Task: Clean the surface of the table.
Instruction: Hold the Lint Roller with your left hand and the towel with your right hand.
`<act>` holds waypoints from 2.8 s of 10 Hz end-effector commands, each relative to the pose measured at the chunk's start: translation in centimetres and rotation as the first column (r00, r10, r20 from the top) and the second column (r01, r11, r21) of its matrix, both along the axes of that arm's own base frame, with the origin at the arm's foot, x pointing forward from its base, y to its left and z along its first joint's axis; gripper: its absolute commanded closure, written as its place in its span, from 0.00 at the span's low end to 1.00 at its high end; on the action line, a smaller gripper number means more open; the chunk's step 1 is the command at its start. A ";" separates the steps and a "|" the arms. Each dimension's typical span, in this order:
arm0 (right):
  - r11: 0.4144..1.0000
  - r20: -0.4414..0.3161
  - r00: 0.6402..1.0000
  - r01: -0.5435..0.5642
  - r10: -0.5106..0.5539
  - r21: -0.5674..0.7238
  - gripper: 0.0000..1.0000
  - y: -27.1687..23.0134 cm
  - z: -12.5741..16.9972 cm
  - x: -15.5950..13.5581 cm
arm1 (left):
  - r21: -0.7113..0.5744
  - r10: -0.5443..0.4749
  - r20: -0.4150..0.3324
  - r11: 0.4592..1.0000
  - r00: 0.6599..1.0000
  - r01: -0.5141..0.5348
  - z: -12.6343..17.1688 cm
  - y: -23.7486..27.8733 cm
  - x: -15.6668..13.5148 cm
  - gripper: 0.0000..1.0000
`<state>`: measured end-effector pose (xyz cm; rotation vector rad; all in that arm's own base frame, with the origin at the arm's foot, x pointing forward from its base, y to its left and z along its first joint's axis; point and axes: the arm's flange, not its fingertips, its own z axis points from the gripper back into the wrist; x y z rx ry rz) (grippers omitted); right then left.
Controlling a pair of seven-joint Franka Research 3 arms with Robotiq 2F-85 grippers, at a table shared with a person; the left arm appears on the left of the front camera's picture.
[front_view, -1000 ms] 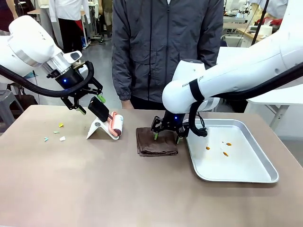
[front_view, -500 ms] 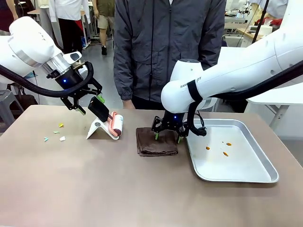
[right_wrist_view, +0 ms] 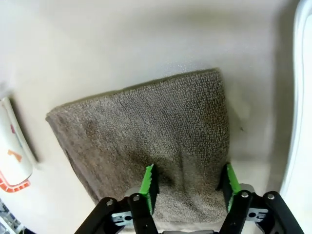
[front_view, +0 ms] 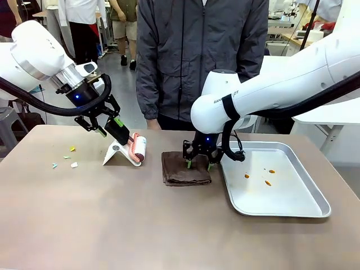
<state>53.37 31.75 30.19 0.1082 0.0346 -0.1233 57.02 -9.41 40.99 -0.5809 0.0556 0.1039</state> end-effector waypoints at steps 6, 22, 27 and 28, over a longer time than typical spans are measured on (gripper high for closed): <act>0.999 -0.021 1.000 -0.024 0.024 -0.037 1.00 0.7 -0.4 0.4 | 0.021 0.029 0.056 0.999 0.998 -0.030 0.5 0.0 0.6 1.00; 0.800 0.026 1.000 -0.023 0.009 0.600 1.00 -7.3 3.7 -3.3 | -0.356 0.009 0.198 0.932 0.980 0.063 3.8 6.0 -4.3 1.00; 0.523 0.121 0.992 -0.121 0.034 0.844 1.00 -13.4 6.6 -10.8 | -0.528 0.071 0.192 0.848 0.979 0.043 4.3 13.4 -13.5 1.00; 0.492 0.162 0.987 -0.143 0.005 0.859 1.00 -15.8 7.0 -12.8 | -0.547 0.089 0.166 0.837 0.982 0.017 3.8 15.3 -16.0 1.00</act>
